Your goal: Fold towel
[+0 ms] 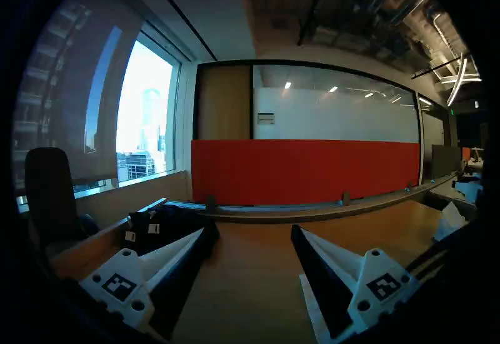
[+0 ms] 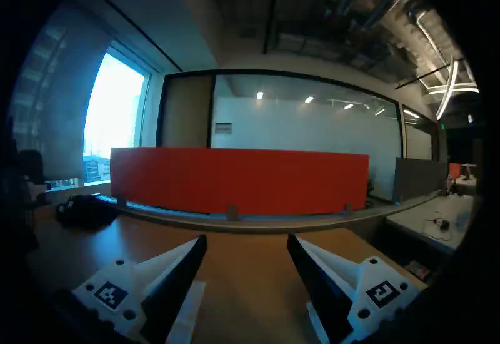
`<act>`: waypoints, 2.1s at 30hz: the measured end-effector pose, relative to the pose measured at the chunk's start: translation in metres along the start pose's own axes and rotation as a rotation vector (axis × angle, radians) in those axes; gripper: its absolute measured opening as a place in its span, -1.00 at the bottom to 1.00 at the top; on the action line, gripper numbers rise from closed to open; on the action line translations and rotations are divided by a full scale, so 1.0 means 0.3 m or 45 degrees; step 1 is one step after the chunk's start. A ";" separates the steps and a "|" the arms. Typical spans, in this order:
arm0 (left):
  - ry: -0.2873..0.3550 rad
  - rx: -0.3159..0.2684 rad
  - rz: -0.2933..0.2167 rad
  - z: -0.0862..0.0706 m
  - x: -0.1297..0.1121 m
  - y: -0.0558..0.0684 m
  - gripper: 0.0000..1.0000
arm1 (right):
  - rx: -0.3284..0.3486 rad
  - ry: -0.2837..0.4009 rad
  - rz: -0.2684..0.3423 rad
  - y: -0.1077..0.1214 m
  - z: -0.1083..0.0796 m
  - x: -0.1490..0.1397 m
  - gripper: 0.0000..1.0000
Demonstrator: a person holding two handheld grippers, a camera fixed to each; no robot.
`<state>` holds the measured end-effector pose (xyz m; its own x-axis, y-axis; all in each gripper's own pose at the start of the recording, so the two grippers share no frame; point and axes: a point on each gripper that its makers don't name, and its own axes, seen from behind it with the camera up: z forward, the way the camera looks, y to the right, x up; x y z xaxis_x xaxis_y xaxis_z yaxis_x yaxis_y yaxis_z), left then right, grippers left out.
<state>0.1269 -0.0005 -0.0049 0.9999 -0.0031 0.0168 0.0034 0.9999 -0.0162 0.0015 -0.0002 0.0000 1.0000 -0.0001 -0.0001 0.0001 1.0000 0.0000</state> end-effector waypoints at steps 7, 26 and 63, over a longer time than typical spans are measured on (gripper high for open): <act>-0.009 -0.006 -0.008 -0.014 0.151 0.001 0.88 | -0.002 0.008 0.000 -0.015 -0.003 0.134 0.99; -0.047 -0.090 0.002 -0.023 0.287 0.038 0.89 | 0.079 -0.035 -0.029 -0.072 -0.012 0.252 0.99; -0.306 -0.637 0.198 -0.075 0.077 0.351 0.89 | 0.570 -0.380 -0.251 -0.290 -0.051 0.067 1.00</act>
<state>0.1507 0.1044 -0.0286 0.9575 0.2057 0.2023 -0.0773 0.8585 -0.5069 0.0217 -0.0871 -0.0153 0.9377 -0.2517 0.2395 0.1217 0.8836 0.4522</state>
